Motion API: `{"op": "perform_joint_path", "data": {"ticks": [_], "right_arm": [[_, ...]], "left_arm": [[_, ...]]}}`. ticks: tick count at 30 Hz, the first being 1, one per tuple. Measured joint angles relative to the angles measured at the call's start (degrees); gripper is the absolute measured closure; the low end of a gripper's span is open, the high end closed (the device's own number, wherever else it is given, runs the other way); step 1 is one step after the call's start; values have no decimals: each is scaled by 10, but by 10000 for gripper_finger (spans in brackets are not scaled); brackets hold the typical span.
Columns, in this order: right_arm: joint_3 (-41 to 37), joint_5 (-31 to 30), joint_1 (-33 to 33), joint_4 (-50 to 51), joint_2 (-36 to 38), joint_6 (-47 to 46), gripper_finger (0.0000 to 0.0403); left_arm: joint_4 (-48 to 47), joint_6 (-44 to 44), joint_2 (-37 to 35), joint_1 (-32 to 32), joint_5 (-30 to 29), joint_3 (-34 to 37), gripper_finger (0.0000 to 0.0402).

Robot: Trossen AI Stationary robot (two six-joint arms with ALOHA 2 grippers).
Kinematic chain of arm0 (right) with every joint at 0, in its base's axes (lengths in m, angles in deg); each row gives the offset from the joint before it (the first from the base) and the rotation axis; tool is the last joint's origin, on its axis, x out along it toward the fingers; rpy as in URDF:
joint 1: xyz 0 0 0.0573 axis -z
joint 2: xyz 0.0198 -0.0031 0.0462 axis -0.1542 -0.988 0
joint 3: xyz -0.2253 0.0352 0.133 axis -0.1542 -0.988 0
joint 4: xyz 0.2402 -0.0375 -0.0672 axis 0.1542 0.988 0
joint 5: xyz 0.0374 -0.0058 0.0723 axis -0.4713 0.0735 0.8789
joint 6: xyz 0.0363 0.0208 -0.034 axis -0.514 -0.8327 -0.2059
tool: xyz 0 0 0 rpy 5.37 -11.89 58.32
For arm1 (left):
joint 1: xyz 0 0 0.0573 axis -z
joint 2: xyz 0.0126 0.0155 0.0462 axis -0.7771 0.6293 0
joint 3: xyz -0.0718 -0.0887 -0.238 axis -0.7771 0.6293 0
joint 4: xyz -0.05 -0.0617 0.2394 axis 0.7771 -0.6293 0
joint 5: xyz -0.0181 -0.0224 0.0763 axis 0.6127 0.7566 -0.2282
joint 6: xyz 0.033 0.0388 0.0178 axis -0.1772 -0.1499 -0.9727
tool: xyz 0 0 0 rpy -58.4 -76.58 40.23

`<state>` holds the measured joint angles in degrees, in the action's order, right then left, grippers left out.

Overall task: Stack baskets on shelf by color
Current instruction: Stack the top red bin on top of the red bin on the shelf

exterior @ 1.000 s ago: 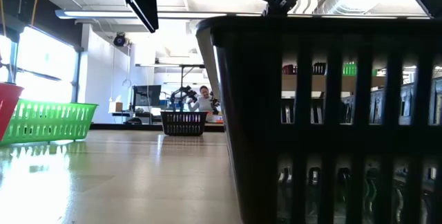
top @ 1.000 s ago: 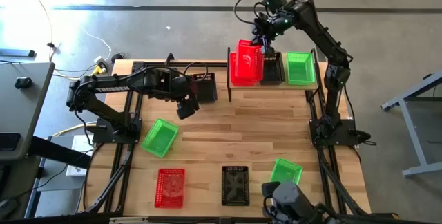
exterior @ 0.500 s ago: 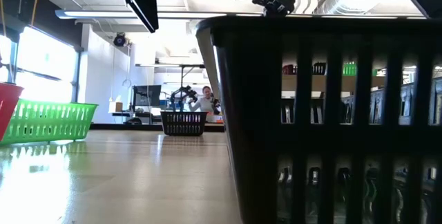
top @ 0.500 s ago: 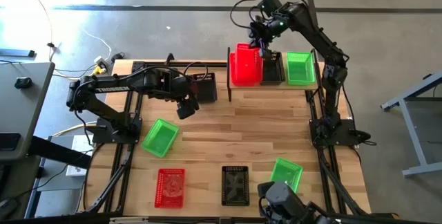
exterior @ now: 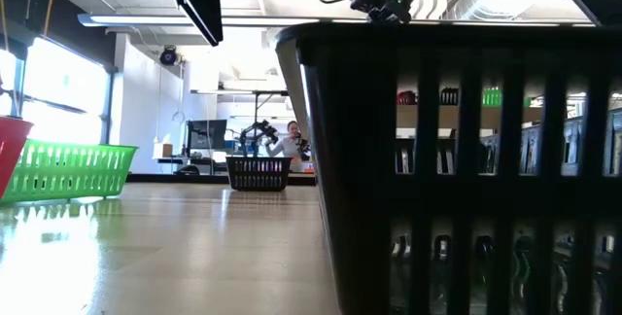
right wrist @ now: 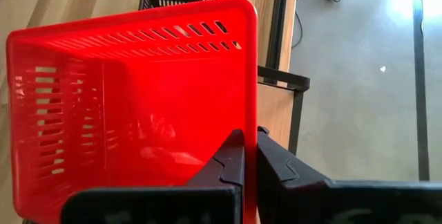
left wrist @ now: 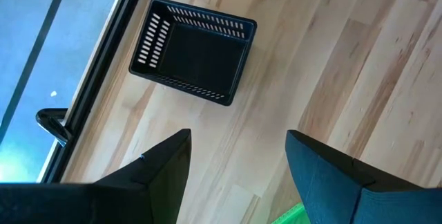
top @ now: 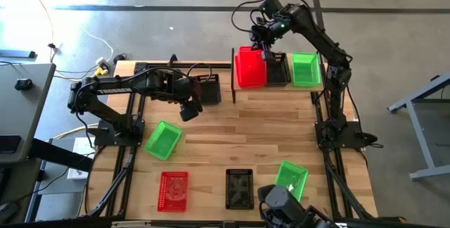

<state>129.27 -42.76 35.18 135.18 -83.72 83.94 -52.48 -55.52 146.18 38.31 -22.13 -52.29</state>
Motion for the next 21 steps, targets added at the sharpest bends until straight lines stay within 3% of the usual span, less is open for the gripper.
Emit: {"op": "perform_joint_path", "data": {"ticks": [4,13,21], "right_arm": [[0,-19,-2,-7,0,-10,390],[2,-20,-1,-27,0,-12,322],[39,-21,-1,-31,0,-87,306]], "left_arm": [[0,0,0,0,0,0,177],[-1,0,0,0,0,0,177],[-1,0,0,0,-1,0,177]]}}
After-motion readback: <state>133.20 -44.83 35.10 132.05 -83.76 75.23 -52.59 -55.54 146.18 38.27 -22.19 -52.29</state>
